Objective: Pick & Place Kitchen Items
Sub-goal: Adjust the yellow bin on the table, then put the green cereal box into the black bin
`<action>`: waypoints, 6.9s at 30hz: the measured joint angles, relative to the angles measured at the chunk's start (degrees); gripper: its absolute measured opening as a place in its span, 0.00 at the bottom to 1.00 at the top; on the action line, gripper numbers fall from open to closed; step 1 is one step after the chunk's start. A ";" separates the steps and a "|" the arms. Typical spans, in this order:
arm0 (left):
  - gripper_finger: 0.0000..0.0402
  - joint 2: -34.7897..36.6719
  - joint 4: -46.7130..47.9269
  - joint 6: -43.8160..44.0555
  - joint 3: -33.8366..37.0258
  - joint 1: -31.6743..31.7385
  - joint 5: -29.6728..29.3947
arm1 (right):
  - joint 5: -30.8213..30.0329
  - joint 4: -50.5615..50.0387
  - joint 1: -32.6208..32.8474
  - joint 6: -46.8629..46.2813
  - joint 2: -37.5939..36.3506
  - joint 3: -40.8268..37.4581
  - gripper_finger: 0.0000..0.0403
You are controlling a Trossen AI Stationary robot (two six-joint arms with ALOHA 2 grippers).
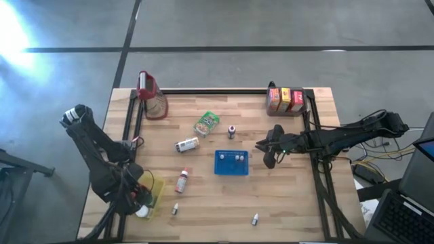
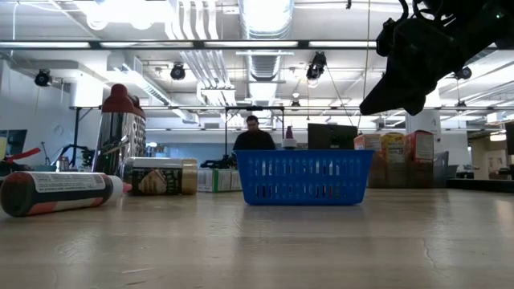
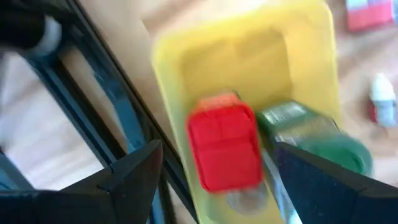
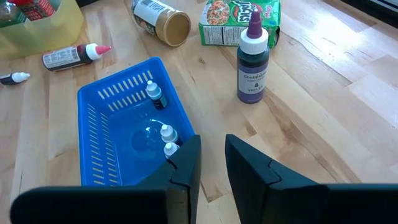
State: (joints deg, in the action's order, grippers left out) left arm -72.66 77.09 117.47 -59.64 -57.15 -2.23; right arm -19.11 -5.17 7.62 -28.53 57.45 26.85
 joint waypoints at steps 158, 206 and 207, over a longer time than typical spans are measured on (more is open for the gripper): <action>0.78 2.25 -74.13 -110.21 5.30 39.79 -47.01 | 4.02 -25.02 7.10 9.51 -34.07 -0.44 0.02; 0.78 -17.22 -12.88 -96.21 -19.85 62.73 -25.80 | 4.04 -25.00 7.10 9.51 -34.05 -0.42 0.02; 0.78 -17.22 -13.44 -96.07 -19.85 63.91 -25.77 | 4.04 -25.00 7.10 9.51 -34.05 -0.42 0.02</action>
State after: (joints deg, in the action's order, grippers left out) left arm -89.89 63.65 21.40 -79.48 6.75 -28.00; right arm -15.07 -30.17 14.72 -19.03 23.40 26.44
